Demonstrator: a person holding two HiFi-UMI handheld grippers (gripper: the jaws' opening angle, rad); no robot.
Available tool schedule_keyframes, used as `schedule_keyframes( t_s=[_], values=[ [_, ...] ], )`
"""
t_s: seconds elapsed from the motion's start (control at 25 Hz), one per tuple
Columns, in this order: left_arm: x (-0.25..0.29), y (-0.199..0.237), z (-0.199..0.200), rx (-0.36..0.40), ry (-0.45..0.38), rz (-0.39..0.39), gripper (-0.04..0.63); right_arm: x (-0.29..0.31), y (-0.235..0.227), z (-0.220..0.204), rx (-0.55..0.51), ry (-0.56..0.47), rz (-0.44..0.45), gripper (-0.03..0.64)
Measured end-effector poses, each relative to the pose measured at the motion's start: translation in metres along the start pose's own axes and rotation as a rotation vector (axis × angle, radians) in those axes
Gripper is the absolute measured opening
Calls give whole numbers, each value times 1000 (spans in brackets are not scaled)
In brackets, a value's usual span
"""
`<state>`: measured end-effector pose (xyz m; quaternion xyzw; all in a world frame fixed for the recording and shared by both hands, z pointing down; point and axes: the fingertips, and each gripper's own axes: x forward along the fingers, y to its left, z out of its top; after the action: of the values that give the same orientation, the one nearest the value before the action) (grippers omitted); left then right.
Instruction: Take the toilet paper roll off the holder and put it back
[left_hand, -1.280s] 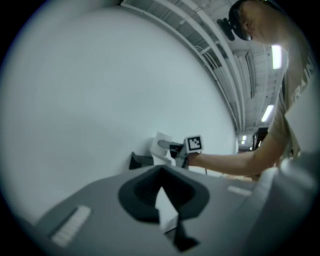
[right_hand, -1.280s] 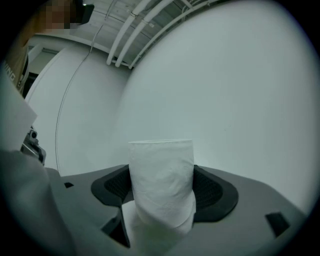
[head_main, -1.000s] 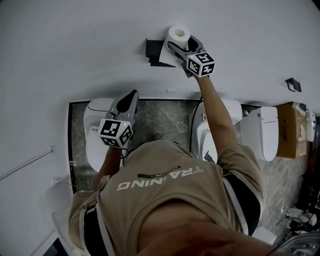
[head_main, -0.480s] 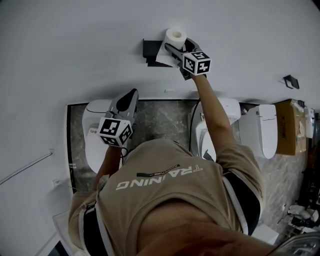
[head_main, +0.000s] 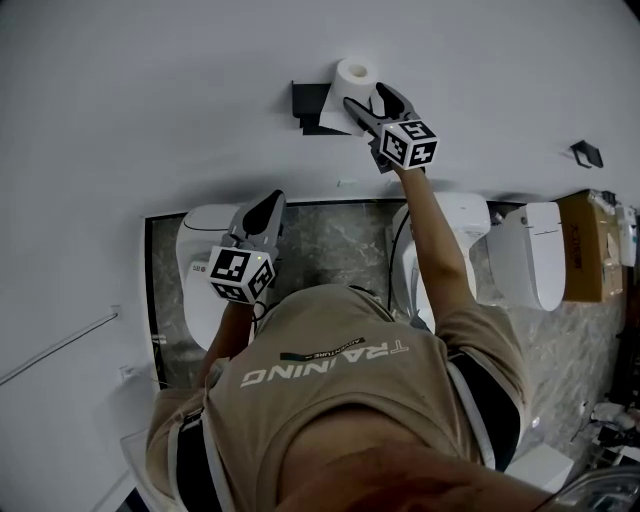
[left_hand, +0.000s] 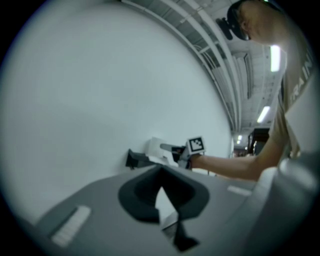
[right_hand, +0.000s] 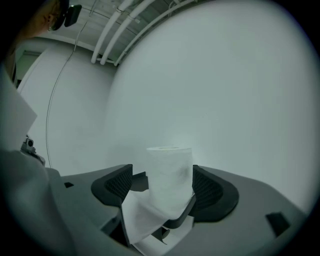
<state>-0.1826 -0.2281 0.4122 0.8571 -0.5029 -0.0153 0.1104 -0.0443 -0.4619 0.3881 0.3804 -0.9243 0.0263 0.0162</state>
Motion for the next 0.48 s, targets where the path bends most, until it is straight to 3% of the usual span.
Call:
schedule_keyframes(
  t_s=[0.32, 0.48],
  values=[
    [-9, -6, -14, -13, 25, -70, 0, -57, 51, 1, 64, -65, 1, 330],
    [-12, -10, -25, -13, 32, -115, 0, -87, 84, -19, 68, -45, 2, 330]
  ],
)
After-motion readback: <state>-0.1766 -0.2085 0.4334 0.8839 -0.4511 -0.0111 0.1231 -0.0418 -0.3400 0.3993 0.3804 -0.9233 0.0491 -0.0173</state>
